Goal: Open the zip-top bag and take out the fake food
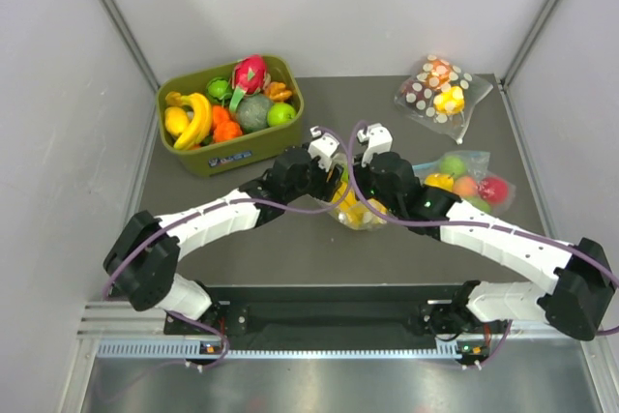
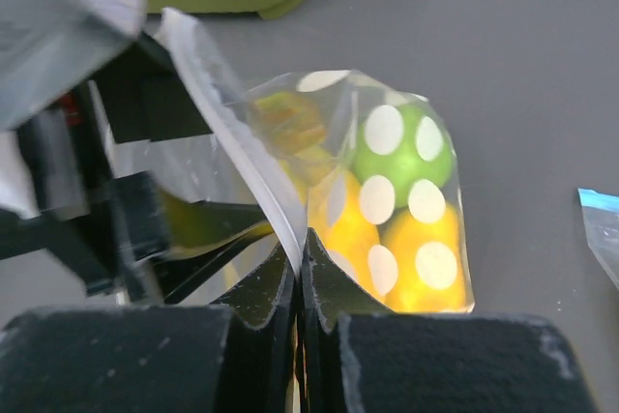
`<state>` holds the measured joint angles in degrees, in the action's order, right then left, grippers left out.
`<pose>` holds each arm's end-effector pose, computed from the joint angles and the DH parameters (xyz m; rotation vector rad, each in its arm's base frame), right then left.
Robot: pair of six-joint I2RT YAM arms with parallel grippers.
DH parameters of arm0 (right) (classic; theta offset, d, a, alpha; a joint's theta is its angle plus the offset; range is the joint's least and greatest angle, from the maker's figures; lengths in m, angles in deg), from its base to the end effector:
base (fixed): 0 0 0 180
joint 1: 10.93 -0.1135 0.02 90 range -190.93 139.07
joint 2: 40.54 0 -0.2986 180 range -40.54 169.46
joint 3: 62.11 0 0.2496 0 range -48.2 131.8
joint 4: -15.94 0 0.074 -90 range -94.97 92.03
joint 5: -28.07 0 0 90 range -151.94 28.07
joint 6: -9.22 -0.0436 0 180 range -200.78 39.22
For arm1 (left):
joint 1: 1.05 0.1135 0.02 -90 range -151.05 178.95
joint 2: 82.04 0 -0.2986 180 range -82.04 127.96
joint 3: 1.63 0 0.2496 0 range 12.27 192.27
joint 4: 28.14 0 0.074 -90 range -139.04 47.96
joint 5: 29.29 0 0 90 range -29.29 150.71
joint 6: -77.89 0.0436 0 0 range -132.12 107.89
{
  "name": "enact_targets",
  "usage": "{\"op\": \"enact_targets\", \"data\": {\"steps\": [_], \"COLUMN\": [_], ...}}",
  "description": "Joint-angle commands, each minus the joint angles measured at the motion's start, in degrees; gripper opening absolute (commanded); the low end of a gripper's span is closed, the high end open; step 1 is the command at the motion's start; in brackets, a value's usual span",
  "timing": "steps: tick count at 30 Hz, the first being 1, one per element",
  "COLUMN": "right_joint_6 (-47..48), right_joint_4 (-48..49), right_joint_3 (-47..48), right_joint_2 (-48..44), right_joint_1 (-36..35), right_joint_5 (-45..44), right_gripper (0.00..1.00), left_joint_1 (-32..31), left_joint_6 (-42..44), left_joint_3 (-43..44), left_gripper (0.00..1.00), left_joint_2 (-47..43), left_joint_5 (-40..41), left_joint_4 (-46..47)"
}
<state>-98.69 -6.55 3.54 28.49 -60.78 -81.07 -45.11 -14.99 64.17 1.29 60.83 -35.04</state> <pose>0.1824 0.1941 0.3273 -0.3488 1.9903 0.4205 0.2375 -0.2297 0.2863 0.7147 1.9062 -0.5203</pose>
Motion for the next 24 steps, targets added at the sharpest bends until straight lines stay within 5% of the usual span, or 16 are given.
{"op": "enact_targets", "data": {"steps": [1,10,24], "right_joint_6": [1.1,1.4,2.4], "right_joint_4": [1.9,3.4,5.4], "right_joint_3": [1.9,0.7,-0.6], "right_joint_2": [-2.3,-2.8,-1.8], "right_joint_1": [-1.0,-1.0,-1.0], "right_joint_5": [2.8,8.1,14.3], "right_gripper": [0.00,0.00,0.00], "left_joint_1": [-0.2,-0.1,2.9], "left_joint_6": [2.3,7.2,3.0], "left_joint_3": [1.9,0.0,1.0], "left_gripper": [0.69,0.78,0.85], "left_joint_2": [0.6,2.3,10.4], "left_joint_5": [4.3,8.4,-2.1], "left_joint_4": [0.7,5.6,12.5]}}
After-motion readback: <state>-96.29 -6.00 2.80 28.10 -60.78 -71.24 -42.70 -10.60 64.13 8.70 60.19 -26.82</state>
